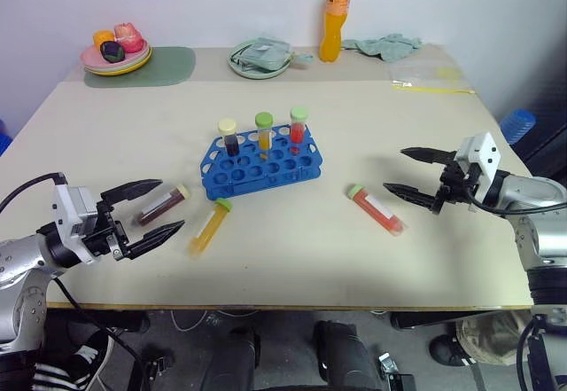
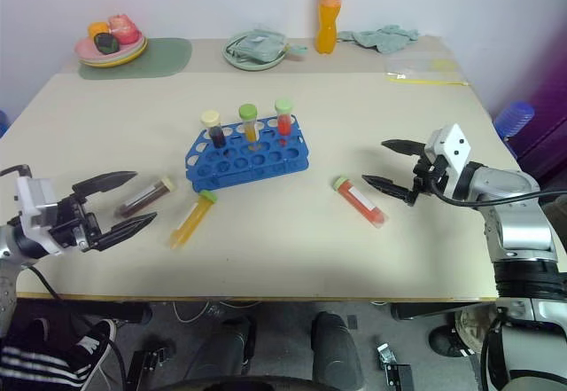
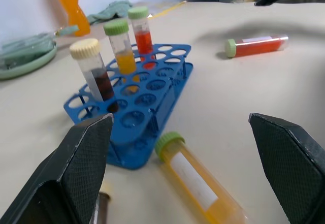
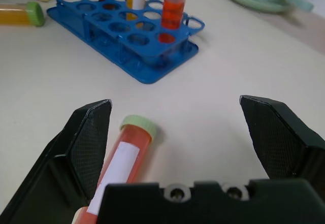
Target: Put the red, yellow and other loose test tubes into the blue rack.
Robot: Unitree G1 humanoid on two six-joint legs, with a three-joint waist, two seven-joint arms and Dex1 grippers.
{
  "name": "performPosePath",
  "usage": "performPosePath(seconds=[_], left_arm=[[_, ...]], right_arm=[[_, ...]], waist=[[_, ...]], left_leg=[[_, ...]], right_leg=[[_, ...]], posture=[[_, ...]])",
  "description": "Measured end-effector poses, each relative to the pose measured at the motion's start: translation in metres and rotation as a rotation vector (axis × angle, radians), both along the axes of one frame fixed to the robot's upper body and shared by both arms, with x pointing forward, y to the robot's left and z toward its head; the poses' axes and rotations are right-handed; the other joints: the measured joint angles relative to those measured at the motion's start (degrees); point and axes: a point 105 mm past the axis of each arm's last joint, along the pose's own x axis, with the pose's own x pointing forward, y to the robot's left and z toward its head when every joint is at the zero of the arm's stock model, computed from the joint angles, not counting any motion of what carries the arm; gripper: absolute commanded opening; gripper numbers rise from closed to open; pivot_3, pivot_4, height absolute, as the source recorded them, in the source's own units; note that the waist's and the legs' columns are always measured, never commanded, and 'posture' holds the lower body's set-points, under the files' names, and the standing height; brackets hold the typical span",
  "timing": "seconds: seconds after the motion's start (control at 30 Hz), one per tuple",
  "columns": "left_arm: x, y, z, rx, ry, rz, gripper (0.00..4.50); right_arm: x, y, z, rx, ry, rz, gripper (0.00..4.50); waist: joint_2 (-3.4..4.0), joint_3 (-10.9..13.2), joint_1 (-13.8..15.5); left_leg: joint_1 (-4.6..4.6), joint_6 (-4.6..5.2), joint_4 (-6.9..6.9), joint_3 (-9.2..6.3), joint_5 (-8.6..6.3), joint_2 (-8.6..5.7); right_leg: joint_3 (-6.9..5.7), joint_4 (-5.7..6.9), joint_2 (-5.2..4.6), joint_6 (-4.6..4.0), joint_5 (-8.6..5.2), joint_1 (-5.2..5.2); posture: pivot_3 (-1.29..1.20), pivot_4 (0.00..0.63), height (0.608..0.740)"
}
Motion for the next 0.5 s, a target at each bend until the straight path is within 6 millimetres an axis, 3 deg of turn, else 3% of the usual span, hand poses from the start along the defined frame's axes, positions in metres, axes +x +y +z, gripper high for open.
performPosePath(seconds=[0.17, 0.27, 0.5], left_arm=[[0.003, -0.011, 0.004, -0.056, -0.039, 0.011, 4.41], [0.008, -0.022, -0.002, -0.103, -0.015, -0.023, 4.41], [0.024, -0.044, 0.002, -0.106, -0.026, -0.125, 4.41]], right_arm=[[0.003, 0.028, 0.000, -0.010, -0.006, -0.018, 4.50], [0.007, 0.031, 0.012, -0.015, -0.014, -0.114, 4.50], [0.001, 0.032, 0.026, -0.021, 0.223, -0.299, 4.50]], waist=[[0.05, 0.0, 0.1], [0.02, 0.0, 0.6], [0.02, 0.0, 0.0]], left_leg=[[-0.01, 0.00, 0.00, 0.00, 0.00, 0.00], [-0.04, 0.00, 0.05, -0.04, 0.00, -0.03], [-0.09, 0.01, -0.02, 0.00, 0.00, -0.01]], right_leg=[[0.01, 0.03, 0.00, 0.00, 0.01, -0.03], [0.01, 0.02, 0.00, 0.00, 0.01, -0.01], [0.01, -0.01, -0.01, -0.01, 0.00, -0.09]], posture=[[0.00, 0.150, 0.740], [0.00, 0.150, 0.740], [0.00, 0.150, 0.740]])
